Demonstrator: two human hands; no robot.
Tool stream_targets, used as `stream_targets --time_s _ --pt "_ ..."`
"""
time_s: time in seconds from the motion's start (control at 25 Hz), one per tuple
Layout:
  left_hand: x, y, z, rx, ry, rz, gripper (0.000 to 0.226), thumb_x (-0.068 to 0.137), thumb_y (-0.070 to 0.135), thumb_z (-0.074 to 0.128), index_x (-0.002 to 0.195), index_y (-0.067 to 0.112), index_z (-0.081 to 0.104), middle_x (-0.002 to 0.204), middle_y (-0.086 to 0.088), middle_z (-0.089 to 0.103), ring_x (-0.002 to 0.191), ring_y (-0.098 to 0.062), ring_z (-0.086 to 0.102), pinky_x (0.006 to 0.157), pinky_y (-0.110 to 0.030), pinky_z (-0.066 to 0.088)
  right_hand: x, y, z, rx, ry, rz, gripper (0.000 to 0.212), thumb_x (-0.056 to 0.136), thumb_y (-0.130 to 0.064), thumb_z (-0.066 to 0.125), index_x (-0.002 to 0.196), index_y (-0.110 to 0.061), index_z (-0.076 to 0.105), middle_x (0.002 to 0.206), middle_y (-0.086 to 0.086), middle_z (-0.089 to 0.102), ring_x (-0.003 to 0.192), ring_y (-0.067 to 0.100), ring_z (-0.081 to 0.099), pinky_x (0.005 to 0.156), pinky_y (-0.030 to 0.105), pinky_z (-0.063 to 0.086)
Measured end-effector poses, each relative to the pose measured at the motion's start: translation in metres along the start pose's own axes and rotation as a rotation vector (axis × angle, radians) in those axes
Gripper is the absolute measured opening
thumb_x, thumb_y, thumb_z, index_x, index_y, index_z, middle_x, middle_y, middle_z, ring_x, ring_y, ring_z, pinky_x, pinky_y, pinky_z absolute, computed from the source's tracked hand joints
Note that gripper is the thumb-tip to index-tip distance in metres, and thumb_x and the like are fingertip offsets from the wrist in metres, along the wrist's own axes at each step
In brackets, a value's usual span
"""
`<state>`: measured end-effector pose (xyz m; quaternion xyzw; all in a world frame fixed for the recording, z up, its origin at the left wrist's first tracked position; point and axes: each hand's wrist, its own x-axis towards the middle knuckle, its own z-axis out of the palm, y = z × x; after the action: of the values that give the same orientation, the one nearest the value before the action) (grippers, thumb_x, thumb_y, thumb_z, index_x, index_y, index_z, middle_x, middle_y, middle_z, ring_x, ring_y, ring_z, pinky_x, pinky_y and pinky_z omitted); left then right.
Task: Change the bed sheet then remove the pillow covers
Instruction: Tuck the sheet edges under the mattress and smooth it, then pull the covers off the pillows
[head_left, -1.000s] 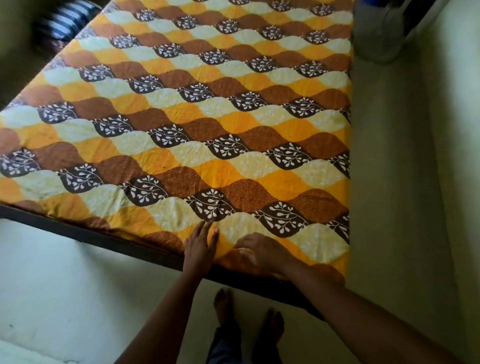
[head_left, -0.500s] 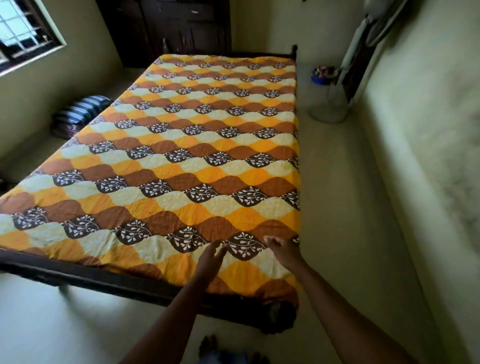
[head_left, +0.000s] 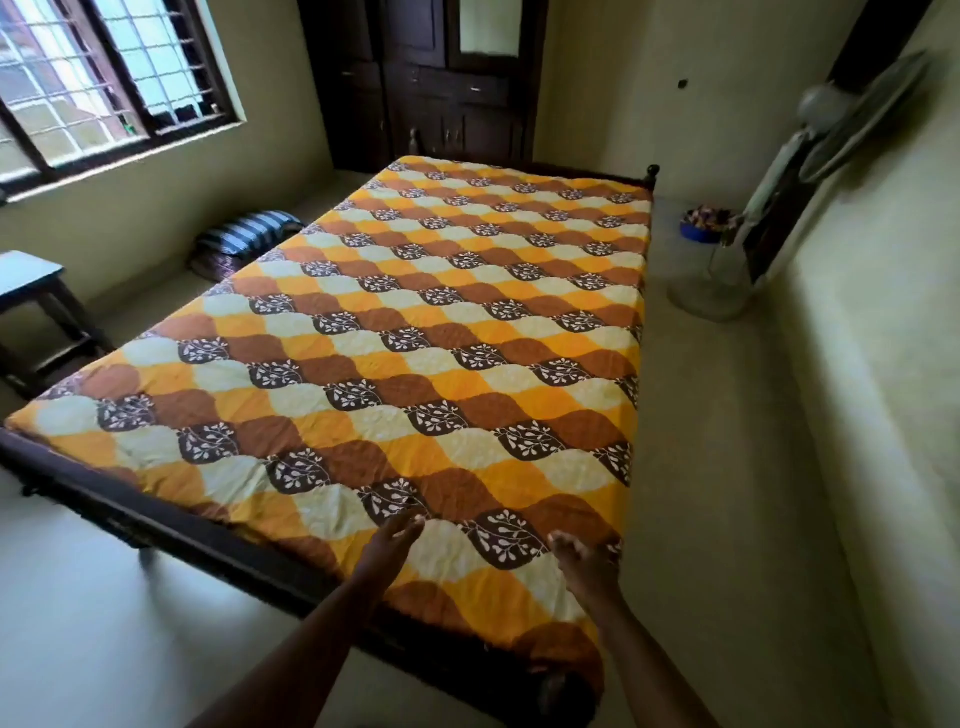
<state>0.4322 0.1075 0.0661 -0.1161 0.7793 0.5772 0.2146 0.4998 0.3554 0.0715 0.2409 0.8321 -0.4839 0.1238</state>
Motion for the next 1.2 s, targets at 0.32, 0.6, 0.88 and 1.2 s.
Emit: stream_targets --time_s 0.32,0.6,0.88,1.2 --pt "-0.029 -0.062 -0.202 -0.236 0.438 -0.110 0.039 0.094 0.033 0.049 0.131 0.018 0.048 0.125 -0.001 0.052 0.105 -0.016 0.053 0.081 -0.027 0.043 0.039 -0.156 0.188 -0.150 -0.384 -0.230 0.037 0.095 -0.033 0.050 0.120 -0.008 0.059 0.107 0.004 0.064 0.100 0.019 0.058 0.078 0.026 0.043" --pt "-0.089 -0.155 -0.410 -0.305 0.792 -0.234 0.038 0.095 0.023 0.051 0.131 0.012 0.051 0.138 -0.008 0.049 0.127 -0.021 0.044 0.100 -0.029 0.033 -0.003 -0.302 0.419 -0.353 -0.673 -0.464 0.033 0.096 -0.028 0.049 0.119 -0.006 0.059 0.121 0.014 0.062 0.105 0.023 0.059 0.074 0.026 0.042" --pt "-0.130 -0.237 -0.527 -0.553 1.016 -0.376 0.037 0.094 0.026 0.052 0.128 0.011 0.053 0.133 -0.008 0.053 0.126 -0.022 0.046 0.101 -0.032 0.034 -0.039 -0.379 0.594 -0.542 -0.913 -0.564 0.042 0.092 -0.035 0.056 0.130 -0.020 0.051 0.130 0.001 0.055 0.109 0.013 0.057 0.079 0.020 0.039" --pt "-0.024 -0.238 -0.722 -0.575 1.005 -0.356 0.035 0.095 0.025 0.052 0.127 0.012 0.053 0.128 -0.004 0.054 0.124 -0.018 0.047 0.091 -0.023 0.033 0.006 -0.505 0.782 -0.592 -1.036 -0.637 0.042 0.091 -0.032 0.058 0.130 -0.021 0.050 0.127 0.006 0.055 0.106 0.018 0.060 0.084 0.024 0.043"
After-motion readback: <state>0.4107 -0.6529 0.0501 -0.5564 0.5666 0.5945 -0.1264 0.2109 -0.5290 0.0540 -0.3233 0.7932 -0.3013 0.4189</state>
